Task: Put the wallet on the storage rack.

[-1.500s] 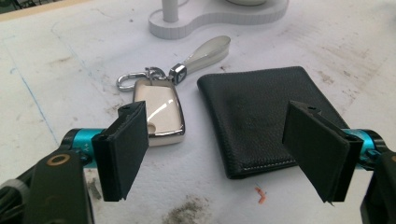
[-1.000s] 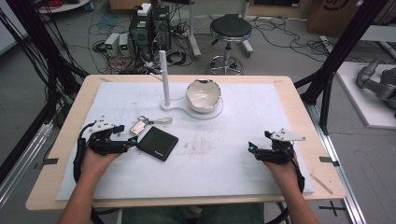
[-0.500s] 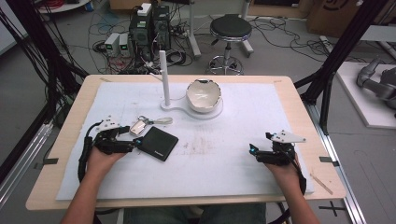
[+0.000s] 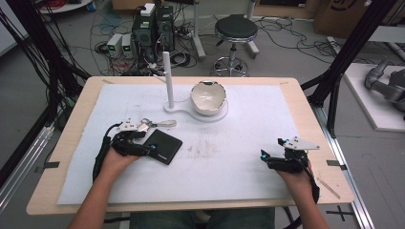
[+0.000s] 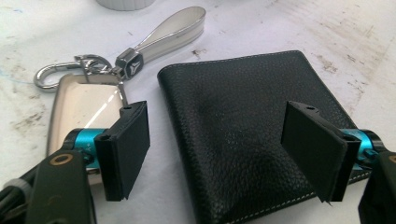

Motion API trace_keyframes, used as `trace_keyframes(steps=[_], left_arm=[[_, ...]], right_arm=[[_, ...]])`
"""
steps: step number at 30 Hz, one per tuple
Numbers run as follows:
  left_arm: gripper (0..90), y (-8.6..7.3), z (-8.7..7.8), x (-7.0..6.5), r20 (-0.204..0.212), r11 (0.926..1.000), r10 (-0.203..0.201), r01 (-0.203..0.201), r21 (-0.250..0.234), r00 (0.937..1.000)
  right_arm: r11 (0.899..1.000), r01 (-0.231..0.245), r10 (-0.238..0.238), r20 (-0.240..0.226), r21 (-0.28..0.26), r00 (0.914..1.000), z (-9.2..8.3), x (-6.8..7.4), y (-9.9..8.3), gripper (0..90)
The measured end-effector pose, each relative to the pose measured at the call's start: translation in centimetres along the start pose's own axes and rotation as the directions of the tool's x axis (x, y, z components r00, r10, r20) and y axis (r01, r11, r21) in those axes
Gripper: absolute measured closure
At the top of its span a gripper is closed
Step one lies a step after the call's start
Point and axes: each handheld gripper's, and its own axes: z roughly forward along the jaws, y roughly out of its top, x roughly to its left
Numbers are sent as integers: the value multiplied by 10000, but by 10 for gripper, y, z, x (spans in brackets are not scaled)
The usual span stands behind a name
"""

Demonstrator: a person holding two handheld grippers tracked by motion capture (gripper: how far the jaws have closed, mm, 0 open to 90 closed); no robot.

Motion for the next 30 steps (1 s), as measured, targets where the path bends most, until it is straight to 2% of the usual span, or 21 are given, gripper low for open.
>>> trace_keyframes(steps=[8, 9, 11, 19, 21, 22, 23, 24, 26, 27, 28, 29, 30], left_arm=[[263, -2, 7, 1, 101, 9993, -68, 64, 382, 9999], [283, -3, 7, 3, 294, 9988, -267, 254, 420, 9992], [331, -4, 7, 4, 515, 9988, -292, 271, 405, 9982], [403, -4, 6, 4, 635, 9980, -502, 476, 417, 9967], [480, -3, 5, 4, 580, 9976, -581, 557, 414, 9966], [520, -3, 5, 4, 543, 9976, -563, 541, 423, 9969], [520, -2, 4, 4, 459, 9979, -520, 501, 421, 9976], [600, -1, 3, 3, 274, 9983, -408, 396, 431, 9988], [650, 0, 2, 3, 216, 9987, -293, 284, 411, 9993], [692, 1, 1, 0, -64, 9990, 131, -128, 436, 9999], [710, 1, 1, 0, -64, 9990, 131, -128, 436, 9999], [731, 4, 0, -3, -249, 9975, 485, -472, 532, 9985], [738, 4, 0, -3, -249, 9975, 485, -472, 532, 9985]], right_arm=[[10000, -42, 42, 82, 34, 10000, -4, -2, -3, 174], [10000, -23, 23, 83, 33, 10000, -4, -1, -3, 174], [10000, -13, 13, 56, 13, 10000, -4, -1, -2, 174], [9999, 106, -106, -13, 94, 9999, -1, 2, -1, 174], [9998, 186, -185, -13, 100, 9998, 0, 4, -1, 174], [9997, 219, -219, -39, 87, 9998, 0, 4, 0, 174], [9997, 219, -219, -39, 87, 9998, 0, 4, 0, 174], [9995, 310, -310, -47, 80, 9995, 0, 5, 0, 174], [9995, 312, -311, -35, 76, 9995, 0, 5, 0, 174], [9995, 316, -315, -56, 87, 9995, 0, 5, 0, 174], [9994, 328, -327, -49, 86, 9995, 0, 5, 0, 174], [9994, 346, -346, -54, 75, 9994, 0, 5, 0, 174], [9994, 346, -346, -54, 75, 9994, 0, 5, 0, 174]])
